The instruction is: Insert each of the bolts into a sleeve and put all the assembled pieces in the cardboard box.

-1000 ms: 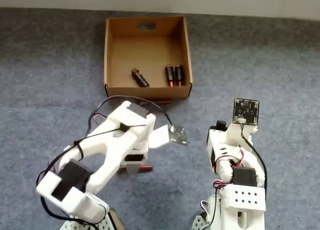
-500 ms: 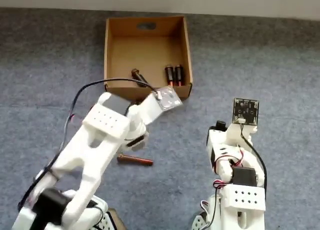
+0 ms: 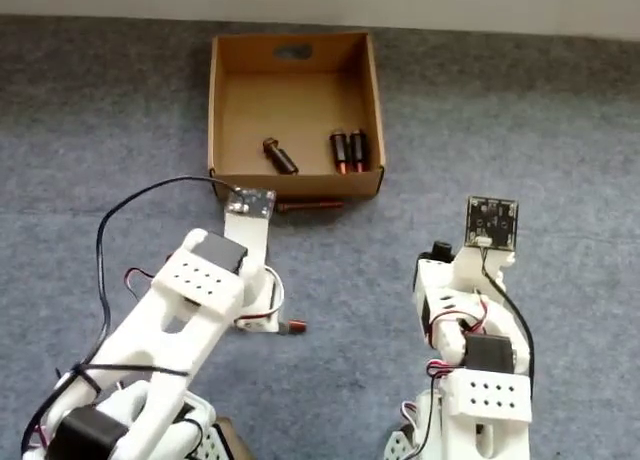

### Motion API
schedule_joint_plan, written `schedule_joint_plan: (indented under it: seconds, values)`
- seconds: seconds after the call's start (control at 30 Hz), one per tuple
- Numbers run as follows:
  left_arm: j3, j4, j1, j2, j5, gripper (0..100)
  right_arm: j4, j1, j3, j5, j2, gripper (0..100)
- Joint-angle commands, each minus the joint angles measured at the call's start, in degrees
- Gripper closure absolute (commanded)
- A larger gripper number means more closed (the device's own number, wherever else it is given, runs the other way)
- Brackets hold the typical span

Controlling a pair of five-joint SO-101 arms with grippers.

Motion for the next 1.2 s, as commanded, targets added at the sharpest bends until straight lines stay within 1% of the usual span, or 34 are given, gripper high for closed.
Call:
schedule_joint_plan:
  seconds: [0.0, 0.17, 0.23, 0.5, 0.83, 0.9, 1.03, 1.07, 1.17]
  values:
    - [0.7, -5.5, 0.8, 3.6, 5.7, 74, -1.1, 0.1, -0.3, -0.2, -0.7, 99.3]
    - [1.5, -12.0, 0.7, 13.2, 6.2, 74, -1.1, 0.1, -0.3, -0.2, -0.7, 99.3]
    - [-0.2, -12.9, 0.6, 16.5, 6.2, 74, -1.1, 0.1, -0.3, -0.2, -0.7, 99.3]
    - [-10.9, -12.8, 0.9, 23.6, 6.3, 74, -1.1, 0.1, -0.3, -0.2, -0.7, 99.3]
    - [-16.2, -12.8, 1.0, 30.1, 6.3, 74, -1.1, 0.1, -0.3, -0.2, -0.7, 99.3]
    - [-17.1, -12.9, 1.1, 30.8, 6.0, 79, -1.1, 0.1, -0.3, -0.2, -0.7, 99.3]
    - [-17.4, -13.2, 2.2, 31.0, 5.8, 97, -1.1, 0.1, -0.3, -0.2, -0.7, 99.3]
    - [-17.3, -13.2, 2.9, 31.0, 5.8, 100, -1.1, 0.1, -0.3, -0.2, -0.7, 99.3]
    - [-17.1, -12.8, 5.3, 31.0, 5.4, 99, -1.1, 0.1, -0.3, -0.2, -0.7, 99.3]
